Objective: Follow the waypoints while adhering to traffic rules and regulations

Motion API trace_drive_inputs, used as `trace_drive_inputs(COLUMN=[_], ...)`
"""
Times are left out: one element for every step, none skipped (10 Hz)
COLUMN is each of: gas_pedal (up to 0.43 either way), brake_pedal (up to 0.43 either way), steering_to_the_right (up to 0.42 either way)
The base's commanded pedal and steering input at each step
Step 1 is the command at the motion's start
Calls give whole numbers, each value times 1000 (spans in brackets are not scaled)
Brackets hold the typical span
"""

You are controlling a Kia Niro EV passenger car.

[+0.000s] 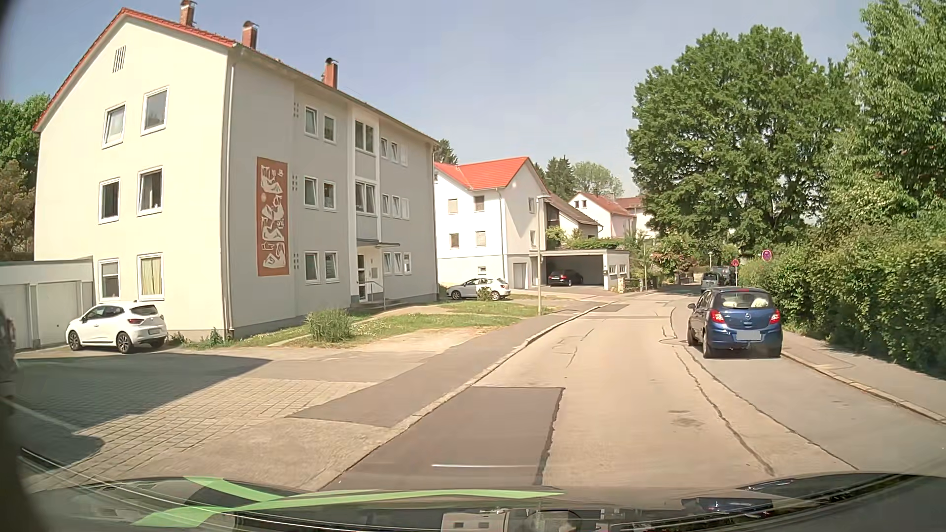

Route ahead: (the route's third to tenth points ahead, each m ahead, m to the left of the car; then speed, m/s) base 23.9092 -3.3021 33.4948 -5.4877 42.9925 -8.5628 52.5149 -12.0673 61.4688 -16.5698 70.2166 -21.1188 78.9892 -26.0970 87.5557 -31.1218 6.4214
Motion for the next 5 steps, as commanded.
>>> trace_drive_inputs(gas_pedal=[20, 20, 20, 20, 0], brake_pedal=[0, 0, 0, 0, 0], steering_to_the_right=[18, 19, 28, 59, 79])
